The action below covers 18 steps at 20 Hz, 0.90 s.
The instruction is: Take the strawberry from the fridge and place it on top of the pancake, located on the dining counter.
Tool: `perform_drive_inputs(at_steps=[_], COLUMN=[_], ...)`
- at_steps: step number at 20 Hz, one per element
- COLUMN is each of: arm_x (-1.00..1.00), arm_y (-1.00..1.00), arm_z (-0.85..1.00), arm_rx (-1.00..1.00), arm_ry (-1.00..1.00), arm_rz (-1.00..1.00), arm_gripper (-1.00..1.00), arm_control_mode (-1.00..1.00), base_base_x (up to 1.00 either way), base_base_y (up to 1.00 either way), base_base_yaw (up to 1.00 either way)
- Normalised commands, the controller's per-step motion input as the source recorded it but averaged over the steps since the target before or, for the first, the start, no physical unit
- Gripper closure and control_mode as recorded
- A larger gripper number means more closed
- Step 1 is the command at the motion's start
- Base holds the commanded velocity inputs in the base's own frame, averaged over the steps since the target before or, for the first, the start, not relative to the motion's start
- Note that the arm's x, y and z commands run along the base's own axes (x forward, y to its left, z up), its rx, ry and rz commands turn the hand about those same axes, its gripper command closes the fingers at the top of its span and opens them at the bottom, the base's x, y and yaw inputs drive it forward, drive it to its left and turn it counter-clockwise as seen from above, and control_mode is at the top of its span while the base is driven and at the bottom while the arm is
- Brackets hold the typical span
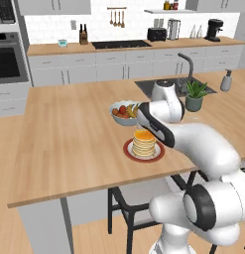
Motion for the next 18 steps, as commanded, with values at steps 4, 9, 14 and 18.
perform_drive_inputs(at_steps=[4, 9, 14, 18], arm_x=[1.00, 0.94, 0.34, -0.20], arm_y=[0.00, 0.00, 0.00, 0.00], arm_z=[-0.17, -0.23, -0.47, -0.43], arm_rx=[0.00, 0.00, 0.00, 0.00], arm_ry=[0.25, 0.21, 0.11, 0.05], arm_rz=[0.00, 0.00, -0.01, -0.01], arm_gripper=[1.00, 1.00, 1.00, 1.00], arm_control_mode=[-1.00, -1.00, -1.00, -1.00], base_base_x=[0.00, 0.00, 0.00, 0.00], base_base_y=[0.00, 0.00, 0.00, 0.00], base_base_yaw=[0.00, 0.00, 0.00, 0.00])
